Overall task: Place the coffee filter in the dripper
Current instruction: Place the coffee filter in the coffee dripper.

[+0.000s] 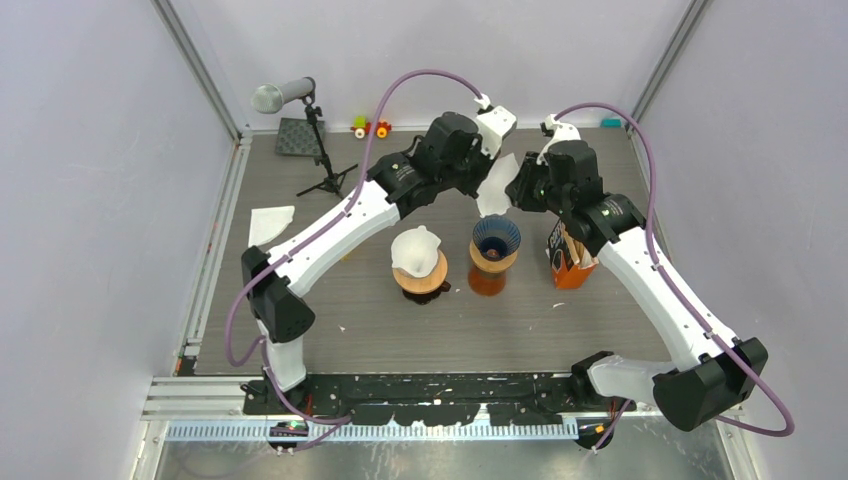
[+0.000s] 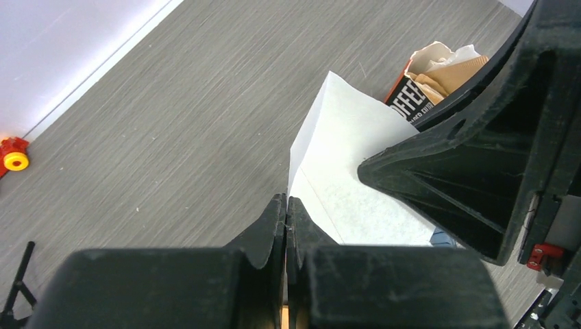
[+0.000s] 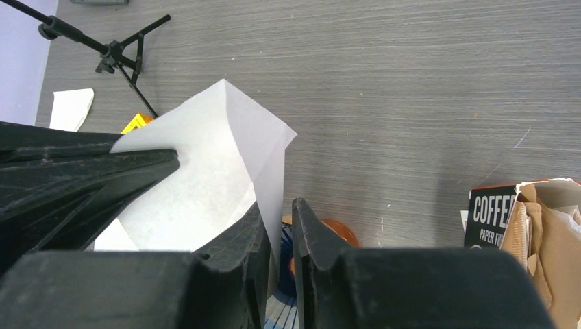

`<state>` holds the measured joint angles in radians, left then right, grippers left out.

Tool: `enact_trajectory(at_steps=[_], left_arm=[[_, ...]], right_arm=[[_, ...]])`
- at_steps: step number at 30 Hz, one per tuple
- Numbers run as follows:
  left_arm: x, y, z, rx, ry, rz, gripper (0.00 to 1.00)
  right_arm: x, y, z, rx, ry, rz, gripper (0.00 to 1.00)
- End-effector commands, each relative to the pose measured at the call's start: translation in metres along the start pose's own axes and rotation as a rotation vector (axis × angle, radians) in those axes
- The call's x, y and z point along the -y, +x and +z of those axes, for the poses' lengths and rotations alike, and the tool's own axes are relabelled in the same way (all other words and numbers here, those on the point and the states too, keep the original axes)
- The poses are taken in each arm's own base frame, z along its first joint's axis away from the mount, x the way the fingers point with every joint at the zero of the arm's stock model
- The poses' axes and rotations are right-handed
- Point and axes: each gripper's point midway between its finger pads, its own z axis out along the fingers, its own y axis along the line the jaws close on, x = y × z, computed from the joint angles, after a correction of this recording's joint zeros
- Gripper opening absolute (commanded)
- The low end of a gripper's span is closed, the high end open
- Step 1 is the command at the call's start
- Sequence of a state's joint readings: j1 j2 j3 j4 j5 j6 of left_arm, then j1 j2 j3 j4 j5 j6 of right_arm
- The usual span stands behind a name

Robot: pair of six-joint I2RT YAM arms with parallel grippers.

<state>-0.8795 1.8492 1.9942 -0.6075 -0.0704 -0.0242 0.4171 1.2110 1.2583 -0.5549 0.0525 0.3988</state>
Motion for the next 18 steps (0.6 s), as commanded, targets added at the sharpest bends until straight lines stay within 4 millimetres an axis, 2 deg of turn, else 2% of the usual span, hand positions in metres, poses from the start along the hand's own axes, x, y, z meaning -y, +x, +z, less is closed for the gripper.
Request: enact_trajectory(at_steps=[1,6,18], left_arm=[[-0.009,-0.027,-0.027,0.082,-0.042,0.013,0.0],[-0.014,-0.03,-0.034,0.097,-0.059,0.036,0.0],[-0.017,-0.026,-0.038,0.098,-0.054,0.037,0.0]], right_arm=[[-0.004,-0.023,-0.011,0.088,-0.004,-0.016,0.21],[-0.004,-0.026,-0.017,0.107,-0.01,-0.019,0.18],[-0.006,-0.022,-0.018,0.109,-0.038,-0.038,0.18]])
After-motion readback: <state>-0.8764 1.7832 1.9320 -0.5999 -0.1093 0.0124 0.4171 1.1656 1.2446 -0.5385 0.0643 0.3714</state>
